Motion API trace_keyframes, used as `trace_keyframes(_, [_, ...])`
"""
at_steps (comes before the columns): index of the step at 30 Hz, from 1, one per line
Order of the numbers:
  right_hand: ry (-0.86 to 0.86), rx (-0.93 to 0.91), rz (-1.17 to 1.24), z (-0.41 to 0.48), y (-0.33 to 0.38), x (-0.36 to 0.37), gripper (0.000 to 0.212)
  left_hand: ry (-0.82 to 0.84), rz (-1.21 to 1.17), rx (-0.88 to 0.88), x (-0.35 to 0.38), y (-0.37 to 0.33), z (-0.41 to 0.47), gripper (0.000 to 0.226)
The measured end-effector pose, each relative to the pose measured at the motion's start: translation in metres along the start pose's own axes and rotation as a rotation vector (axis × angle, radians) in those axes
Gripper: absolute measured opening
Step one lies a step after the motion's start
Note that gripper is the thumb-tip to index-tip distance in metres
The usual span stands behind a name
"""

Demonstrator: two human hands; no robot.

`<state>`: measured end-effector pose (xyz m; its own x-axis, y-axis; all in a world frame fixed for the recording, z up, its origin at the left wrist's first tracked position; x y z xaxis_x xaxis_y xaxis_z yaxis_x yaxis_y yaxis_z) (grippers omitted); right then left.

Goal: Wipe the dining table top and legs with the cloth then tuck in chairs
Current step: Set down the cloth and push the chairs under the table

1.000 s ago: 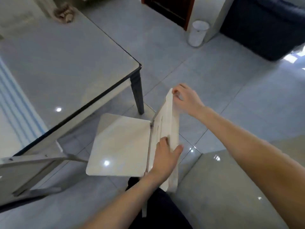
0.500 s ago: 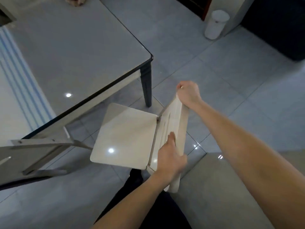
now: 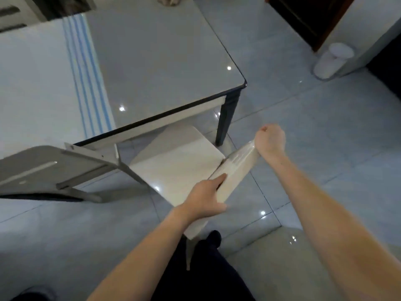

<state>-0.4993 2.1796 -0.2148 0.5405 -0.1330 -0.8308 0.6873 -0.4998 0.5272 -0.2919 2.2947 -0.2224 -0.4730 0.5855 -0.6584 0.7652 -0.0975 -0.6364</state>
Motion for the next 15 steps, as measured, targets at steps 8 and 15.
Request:
trace_keyframes(8, [0.007, -0.08, -0.215, -0.058, 0.025, 0.034, 0.03, 0.077, -0.087, -0.033, -0.043, 0.068, -0.046, 0.088])
trace_keyframes(15, [0.003, -0.326, -0.281, -0.059, 0.026, 0.023, 0.058, 0.013, 0.004, -0.113, -0.038, 0.055, -0.054, 0.071])
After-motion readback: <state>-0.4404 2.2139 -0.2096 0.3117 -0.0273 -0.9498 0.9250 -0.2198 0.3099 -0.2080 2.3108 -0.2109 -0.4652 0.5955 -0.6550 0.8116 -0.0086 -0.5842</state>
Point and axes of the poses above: each hand's wrist, its own z-axis towards the middle knuckle, its own x-axis out of the palm, y = z × x, the point moved 2 cm from there along z, towards the middle knuckle, and after that the axes turned 1 degree about -y, right-handed, at the moved point
